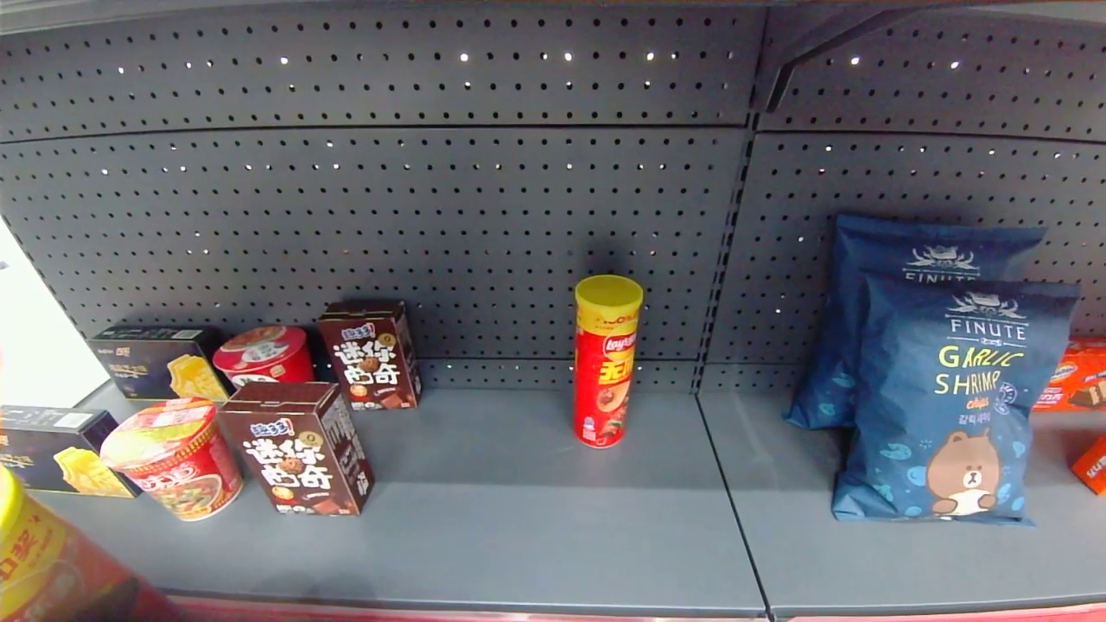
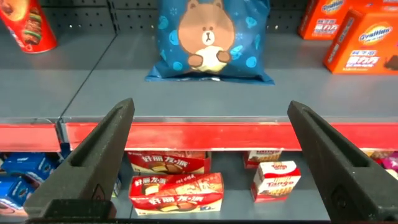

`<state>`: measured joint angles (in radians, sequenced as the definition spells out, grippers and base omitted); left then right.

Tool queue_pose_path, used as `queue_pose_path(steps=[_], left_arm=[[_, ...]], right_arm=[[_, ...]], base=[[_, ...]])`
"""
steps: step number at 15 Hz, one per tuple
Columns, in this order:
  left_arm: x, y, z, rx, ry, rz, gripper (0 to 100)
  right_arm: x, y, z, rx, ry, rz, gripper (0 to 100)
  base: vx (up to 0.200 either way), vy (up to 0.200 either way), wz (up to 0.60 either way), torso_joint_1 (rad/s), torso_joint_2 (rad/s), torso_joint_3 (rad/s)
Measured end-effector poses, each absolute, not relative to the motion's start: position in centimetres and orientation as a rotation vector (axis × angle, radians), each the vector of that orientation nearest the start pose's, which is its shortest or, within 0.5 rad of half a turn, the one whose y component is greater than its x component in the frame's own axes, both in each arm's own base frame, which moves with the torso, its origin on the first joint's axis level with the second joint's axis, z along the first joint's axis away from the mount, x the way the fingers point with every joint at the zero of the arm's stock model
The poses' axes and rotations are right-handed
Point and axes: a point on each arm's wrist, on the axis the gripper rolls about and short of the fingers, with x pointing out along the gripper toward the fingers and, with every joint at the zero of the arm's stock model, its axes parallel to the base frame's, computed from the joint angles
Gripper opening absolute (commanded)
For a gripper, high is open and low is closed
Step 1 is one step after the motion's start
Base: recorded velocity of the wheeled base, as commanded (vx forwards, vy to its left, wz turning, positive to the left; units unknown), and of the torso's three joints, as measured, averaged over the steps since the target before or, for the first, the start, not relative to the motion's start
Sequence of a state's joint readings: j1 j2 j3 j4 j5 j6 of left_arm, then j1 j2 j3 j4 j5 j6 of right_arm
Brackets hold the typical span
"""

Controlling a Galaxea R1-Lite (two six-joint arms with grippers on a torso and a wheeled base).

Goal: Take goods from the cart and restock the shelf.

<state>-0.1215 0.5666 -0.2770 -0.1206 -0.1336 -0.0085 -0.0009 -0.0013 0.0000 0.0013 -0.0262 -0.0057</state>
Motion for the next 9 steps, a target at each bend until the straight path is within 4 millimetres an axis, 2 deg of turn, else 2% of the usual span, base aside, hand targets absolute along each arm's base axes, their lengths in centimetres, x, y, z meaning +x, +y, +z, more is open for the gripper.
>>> queue_pose_path(steps=[9], left_arm=[[2.81, -0.46, 17.55, 0.007, 0.110, -0.173, 0]], right_arm=[[-2.17, -0.06, 7.58, -0.051, 0.023, -0.051, 100]], base=[[0.000, 0.000, 0.00, 0.000, 0.00, 0.000]])
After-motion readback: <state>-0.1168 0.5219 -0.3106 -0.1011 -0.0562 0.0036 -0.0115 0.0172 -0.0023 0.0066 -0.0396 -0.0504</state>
